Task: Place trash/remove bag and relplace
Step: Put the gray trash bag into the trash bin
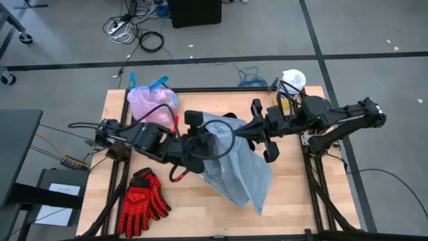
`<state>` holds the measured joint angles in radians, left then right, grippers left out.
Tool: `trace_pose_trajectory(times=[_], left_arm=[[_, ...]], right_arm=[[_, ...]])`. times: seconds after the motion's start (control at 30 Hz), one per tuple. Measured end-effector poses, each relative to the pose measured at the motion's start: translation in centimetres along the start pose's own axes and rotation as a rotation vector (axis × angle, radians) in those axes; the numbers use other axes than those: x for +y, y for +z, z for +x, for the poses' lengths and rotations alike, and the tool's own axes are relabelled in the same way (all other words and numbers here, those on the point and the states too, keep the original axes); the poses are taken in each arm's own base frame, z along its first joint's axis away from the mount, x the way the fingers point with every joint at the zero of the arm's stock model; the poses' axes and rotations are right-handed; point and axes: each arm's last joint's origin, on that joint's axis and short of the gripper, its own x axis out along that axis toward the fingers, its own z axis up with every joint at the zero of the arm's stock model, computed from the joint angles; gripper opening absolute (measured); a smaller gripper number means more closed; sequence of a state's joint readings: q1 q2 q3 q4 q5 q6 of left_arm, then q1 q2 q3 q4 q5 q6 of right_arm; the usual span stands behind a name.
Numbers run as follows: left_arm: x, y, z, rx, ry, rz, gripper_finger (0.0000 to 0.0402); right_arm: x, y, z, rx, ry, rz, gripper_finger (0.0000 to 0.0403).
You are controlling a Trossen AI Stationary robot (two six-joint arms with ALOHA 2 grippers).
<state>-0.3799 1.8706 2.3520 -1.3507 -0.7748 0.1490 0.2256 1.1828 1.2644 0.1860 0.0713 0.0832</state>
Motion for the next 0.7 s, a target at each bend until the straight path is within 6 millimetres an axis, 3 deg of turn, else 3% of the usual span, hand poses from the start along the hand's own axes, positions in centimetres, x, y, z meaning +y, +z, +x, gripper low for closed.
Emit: trace_pose_trajectory(times=[0.07,0.13,0.27,0.47,0.7], left_arm=[[0.0,-0.2,-0.5,0.005,0.031,-0.018,0.0014],[-0.1,-0.3,-1.0,0.007,0.072,-0.052,0.0007],[0.0,-0.7,-2.6,-0.008,0.147,-0.093,0.0004],[-0.5,-0.9,-6.4,-0.11,0.208,-0.123,0.0002],[-0.4,-1.7,-9.9,-0.208,0.24,-0.229,0.0001]], right_arm=[[-0.1,0.0,0.0,-0.003,-0.04,-0.022,0.0],[-0.2,0.0,0.0,-0.004,-0.073,-0.044,0.0],[-0.7,0.0,-0.1,0.005,-0.189,-0.106,0.0],[-1.4,-0.9,-0.5,0.143,-0.535,-0.327,0.0],[-2.7,-3.5,0.0,0.361,-0.708,-0.459,0.0]])
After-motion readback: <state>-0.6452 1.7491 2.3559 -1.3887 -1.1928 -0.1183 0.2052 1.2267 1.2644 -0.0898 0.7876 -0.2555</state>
